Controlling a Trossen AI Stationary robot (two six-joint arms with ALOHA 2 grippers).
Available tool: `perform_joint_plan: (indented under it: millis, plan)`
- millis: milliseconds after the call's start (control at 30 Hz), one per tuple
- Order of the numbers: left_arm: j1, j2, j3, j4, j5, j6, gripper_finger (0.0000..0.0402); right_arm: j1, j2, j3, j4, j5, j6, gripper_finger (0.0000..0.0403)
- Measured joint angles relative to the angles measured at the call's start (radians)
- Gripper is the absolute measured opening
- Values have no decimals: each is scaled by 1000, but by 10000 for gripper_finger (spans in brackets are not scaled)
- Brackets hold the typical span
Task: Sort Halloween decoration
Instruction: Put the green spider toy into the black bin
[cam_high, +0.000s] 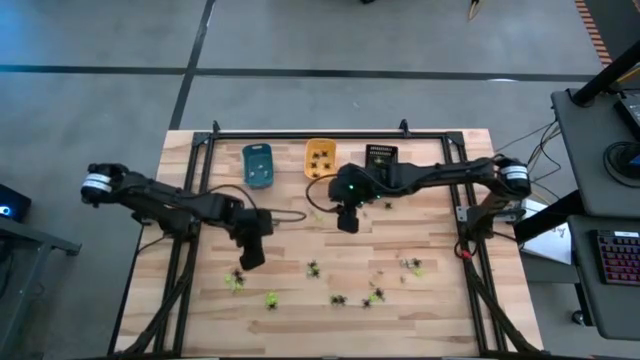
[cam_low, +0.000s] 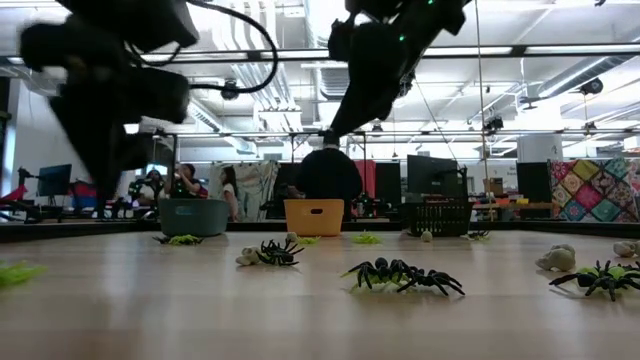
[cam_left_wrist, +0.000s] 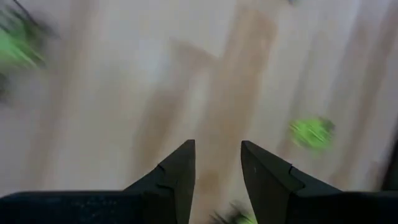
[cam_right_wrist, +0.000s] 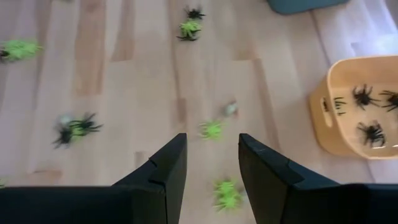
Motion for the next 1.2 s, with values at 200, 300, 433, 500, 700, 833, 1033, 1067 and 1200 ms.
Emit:
perform_joint_plan:
  millis: [200,300,433,500,700,833,1033,1067,1200]
  plan:
    - [-137,0,0,-52,71,-279,105,38,-16,-22,44,2,1,130]
    - [-209,0,0,-99,70,-400,96,45,-13,-23,49,3,-3,132]
    - [-293,0,0,-154,70,-571,87,46,-11,-23,52,3,-3,136]
    - [-333,0,0,-178,62,-626,86,46,-10,-24,61,3,-4,136]
    - [-404,0,0,-193,-42,-680,87,46,-10,-26,104,3,-6,137]
    - [-470,0,0,-193,-86,-523,98,46,-9,-26,107,3,-6,133]
    - [-635,0,-1,-202,-217,-377,123,46,-9,-26,110,3,19,137]
    - [-656,0,-2,-202,-243,-381,128,46,-9,-26,111,3,22,138]
    - [-722,0,-3,-209,-330,-419,149,46,-9,-26,115,3,46,141]
